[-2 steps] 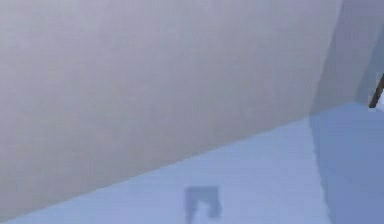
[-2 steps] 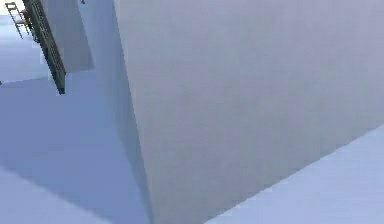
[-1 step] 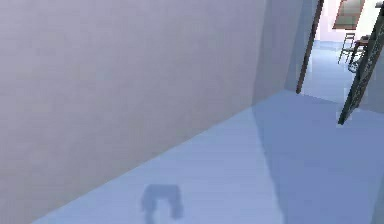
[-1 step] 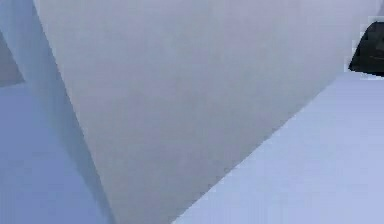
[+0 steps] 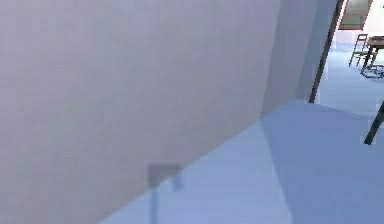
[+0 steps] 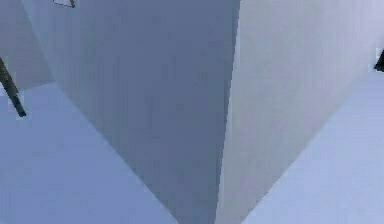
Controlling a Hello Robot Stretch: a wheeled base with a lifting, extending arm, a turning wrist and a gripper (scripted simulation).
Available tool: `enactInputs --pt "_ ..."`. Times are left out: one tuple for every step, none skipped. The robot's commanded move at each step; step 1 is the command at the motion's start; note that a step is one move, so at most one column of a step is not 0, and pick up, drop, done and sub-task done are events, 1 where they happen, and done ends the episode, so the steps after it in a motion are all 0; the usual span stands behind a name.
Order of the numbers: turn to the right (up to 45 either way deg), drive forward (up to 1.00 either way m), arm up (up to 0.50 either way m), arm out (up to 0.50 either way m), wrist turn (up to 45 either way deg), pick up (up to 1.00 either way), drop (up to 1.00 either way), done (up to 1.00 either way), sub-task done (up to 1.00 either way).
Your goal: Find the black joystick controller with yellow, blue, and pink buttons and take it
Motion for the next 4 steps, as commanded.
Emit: enactInputs --pt "42.0 0.0 0.0 0.0 0.0 0.0 0.0 0.0 0.0" --pt "0.0 0.1 0.0 0.0 0.0 0.0 0.0 0.0 0.0" --pt "6.0 0.0 0.0 0.0 0.0 0.0 0.0 0.0 0.0" --pt "0.0 0.05 0.0 0.0 0.0 0.0 0.0 0.0 0.0"
